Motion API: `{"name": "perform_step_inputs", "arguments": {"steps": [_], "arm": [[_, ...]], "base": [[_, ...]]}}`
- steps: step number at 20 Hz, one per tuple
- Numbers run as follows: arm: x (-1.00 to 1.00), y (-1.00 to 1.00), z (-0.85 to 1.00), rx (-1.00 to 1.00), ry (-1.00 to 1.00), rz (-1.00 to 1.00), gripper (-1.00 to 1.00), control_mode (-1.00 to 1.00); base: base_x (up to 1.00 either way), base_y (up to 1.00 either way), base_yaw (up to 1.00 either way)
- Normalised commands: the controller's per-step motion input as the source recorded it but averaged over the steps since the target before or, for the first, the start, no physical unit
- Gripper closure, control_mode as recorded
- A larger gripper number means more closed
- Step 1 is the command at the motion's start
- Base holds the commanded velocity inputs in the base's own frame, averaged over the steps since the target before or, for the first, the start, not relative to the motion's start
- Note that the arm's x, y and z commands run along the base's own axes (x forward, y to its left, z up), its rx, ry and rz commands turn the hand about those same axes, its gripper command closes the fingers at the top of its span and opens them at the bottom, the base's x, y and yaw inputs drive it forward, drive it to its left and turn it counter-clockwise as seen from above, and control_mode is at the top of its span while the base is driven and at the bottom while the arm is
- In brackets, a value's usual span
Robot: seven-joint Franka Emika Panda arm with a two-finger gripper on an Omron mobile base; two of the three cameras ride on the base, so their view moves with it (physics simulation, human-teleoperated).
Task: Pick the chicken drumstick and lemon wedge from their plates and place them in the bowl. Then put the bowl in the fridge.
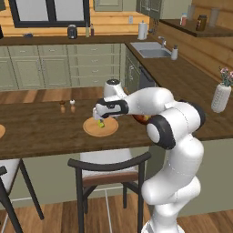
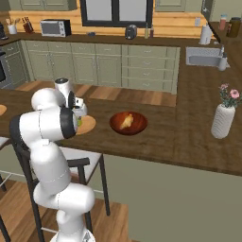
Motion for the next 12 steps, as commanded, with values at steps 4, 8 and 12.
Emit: {"name": "perform_step_inputs", "arguments": {"steps": [4, 8, 12], "arm": [[0.34, 0.24, -0.2, 0.01, 0.05, 0.0, -1.0, -1.0], [0.39, 0.07, -0.31, 0.0, 0.0, 0.0, -1.0, -1.0], [0.34, 0.0, -0.52, 0.0, 0.0, 0.0, -1.0, -1.0]], "base": [[0.0, 0.0, 0.0], [0.0, 0.0, 0.0], [0.0, 0.0, 0.0]]}}
